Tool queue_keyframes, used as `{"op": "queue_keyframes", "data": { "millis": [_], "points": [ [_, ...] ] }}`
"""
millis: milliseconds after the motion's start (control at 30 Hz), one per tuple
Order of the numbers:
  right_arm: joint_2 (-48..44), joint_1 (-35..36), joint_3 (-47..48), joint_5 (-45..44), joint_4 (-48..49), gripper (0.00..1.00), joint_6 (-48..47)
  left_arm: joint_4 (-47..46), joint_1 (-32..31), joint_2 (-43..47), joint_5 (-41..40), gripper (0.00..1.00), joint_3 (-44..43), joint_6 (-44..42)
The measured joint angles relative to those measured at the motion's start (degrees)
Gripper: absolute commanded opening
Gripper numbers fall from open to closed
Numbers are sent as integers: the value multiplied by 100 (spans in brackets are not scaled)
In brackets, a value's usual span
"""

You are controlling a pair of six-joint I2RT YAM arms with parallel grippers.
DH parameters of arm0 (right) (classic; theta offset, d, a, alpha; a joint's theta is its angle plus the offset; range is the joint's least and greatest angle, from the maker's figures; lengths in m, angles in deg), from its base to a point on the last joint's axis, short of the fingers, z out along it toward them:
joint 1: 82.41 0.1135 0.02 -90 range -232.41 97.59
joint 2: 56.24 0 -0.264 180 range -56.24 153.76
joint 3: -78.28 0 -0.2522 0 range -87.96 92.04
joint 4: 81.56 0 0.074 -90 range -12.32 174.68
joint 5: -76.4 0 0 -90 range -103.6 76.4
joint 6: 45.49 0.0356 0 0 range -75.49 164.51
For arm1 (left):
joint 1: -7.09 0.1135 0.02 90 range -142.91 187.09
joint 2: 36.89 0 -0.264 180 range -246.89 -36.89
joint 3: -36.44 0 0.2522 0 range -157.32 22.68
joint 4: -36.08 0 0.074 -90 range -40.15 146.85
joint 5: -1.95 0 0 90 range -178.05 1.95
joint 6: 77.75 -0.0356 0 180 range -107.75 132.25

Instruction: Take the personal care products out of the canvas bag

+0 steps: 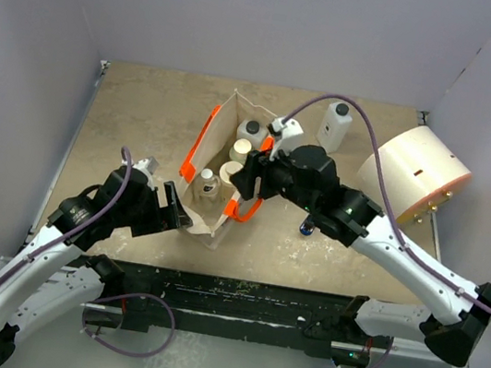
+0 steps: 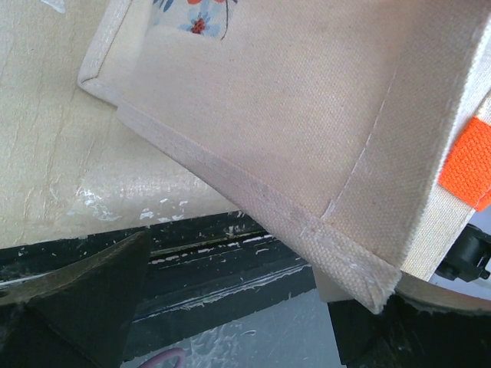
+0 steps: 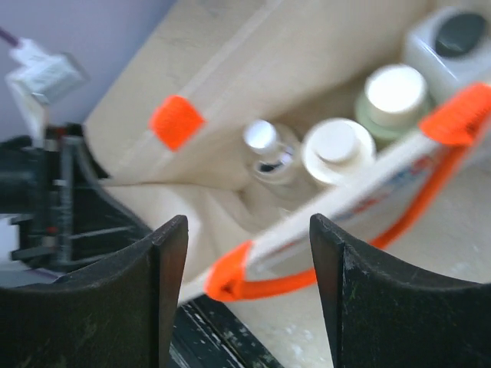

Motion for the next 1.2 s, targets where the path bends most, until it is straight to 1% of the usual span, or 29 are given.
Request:
{"op": "queue_keyframes", "data": {
  "millis": [133, 233, 300, 400, 533, 633, 800, 900, 1200],
  "points": [
    [664, 448, 962, -4, -127, 69, -269, 9, 0, 17, -33, 92, 0, 0],
    [1178, 533, 1445, -11, -184, 70, -450, 11, 0, 20, -37, 92, 0, 0],
    [1512, 542, 1611, -13, -179, 69, -540, 11, 0, 20, -42, 92, 0, -2],
    [1945, 542, 1683, -15, -197, 63, -612, 15, 0, 20, -42, 92, 0, 0],
    [2594, 542, 1784, -17, -210, 63, -754, 24, 0, 35, -52, 92, 0, -2],
    [2892, 542, 1779, -17, -181, 63, -885, 28, 0, 50, -57, 91, 0, -2],
    [3058, 542, 1757, -114, 87, 62, -1056, 55, 0, 103, -76, 91, 0, -2],
    [3062, 542, 1700, -190, 280, 59, -1102, 92, 0, 216, -92, 91, 0, -2],
    [3248, 542, 1526, -330, 597, 59, -1126, 122, 0, 144, -31, 91, 0, -116]
  ]
}}
